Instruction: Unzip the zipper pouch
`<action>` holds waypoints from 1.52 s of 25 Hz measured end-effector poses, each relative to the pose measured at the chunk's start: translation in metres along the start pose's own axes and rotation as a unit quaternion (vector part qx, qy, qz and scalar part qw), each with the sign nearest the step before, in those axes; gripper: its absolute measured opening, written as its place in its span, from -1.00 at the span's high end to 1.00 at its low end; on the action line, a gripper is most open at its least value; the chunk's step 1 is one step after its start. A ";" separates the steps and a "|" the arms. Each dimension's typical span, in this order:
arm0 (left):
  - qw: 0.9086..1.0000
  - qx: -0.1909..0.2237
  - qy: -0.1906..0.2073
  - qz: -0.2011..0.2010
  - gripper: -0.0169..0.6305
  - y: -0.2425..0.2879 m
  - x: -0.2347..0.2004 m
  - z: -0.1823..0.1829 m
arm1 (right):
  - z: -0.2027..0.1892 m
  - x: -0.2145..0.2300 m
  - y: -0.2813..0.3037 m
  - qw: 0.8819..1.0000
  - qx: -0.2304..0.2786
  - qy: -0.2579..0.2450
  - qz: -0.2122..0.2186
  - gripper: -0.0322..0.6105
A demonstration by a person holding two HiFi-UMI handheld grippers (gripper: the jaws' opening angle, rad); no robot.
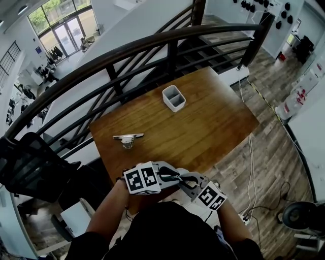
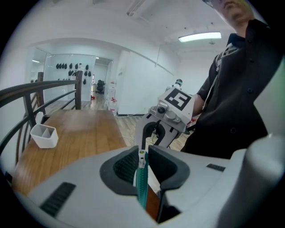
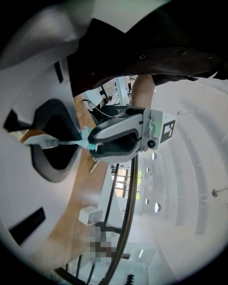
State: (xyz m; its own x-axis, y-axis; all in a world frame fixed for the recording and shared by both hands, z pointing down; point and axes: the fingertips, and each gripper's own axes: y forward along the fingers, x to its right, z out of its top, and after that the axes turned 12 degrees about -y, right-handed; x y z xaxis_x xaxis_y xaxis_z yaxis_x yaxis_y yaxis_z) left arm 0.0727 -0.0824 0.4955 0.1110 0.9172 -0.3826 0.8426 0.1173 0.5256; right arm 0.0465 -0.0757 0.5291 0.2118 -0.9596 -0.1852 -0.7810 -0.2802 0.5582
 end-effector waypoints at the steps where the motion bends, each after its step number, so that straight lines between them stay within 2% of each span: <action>1: 1.000 0.006 -0.003 0.000 0.72 0.000 -0.001 0.000 | 0.000 0.000 0.000 1.000 0.000 -0.001 0.000 0.88; 7: 0.999 0.038 -0.026 -0.003 0.73 -0.003 -0.003 0.000 | -0.002 0.001 0.000 1.000 0.001 -0.006 -0.001 0.88; 15: 0.998 0.049 -0.023 0.017 0.81 -0.015 -0.005 0.003 | -0.004 0.003 -0.002 1.000 -0.004 -0.007 -0.009 0.89; 18: 0.998 0.050 -0.028 0.016 0.81 -0.018 -0.005 0.000 | -0.006 0.004 -0.005 1.000 0.001 0.008 -0.011 0.89; 22: 0.998 0.048 -0.038 0.019 0.81 -0.018 -0.004 -0.006 | -0.006 0.003 -0.002 1.000 -0.002 0.002 -0.011 0.89; 25: 0.997 0.042 -0.059 0.014 0.65 -0.021 -0.001 -0.012 | -0.005 0.002 -0.002 1.000 -0.001 0.002 -0.012 0.89; 27: 0.995 0.044 -0.091 0.019 0.57 -0.025 0.000 -0.018 | -0.004 0.000 0.000 1.000 0.000 0.000 -0.011 0.89; 30: 0.982 0.054 -0.179 0.036 0.58 -0.028 -0.003 -0.028 | -0.003 -0.003 0.002 1.000 0.002 -0.002 -0.009 0.89; 33: 0.958 0.079 -0.273 0.029 0.68 -0.029 -0.006 -0.030 | -0.004 -0.004 0.003 1.000 0.000 -0.008 -0.007 0.89; 38: 0.925 0.113 -0.362 0.029 0.67 -0.034 -0.012 -0.034 | -0.005 -0.005 0.003 1.000 -0.003 -0.015 -0.006 0.89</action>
State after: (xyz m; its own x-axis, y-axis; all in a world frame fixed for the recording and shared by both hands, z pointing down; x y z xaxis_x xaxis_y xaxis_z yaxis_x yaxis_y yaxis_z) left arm 0.0246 -0.0842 0.5082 0.4145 0.4144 -0.8102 0.9037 -0.0819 0.4203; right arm 0.0456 -0.0724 0.5356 0.2035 -0.9549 -0.2165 -0.7749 -0.2922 0.5605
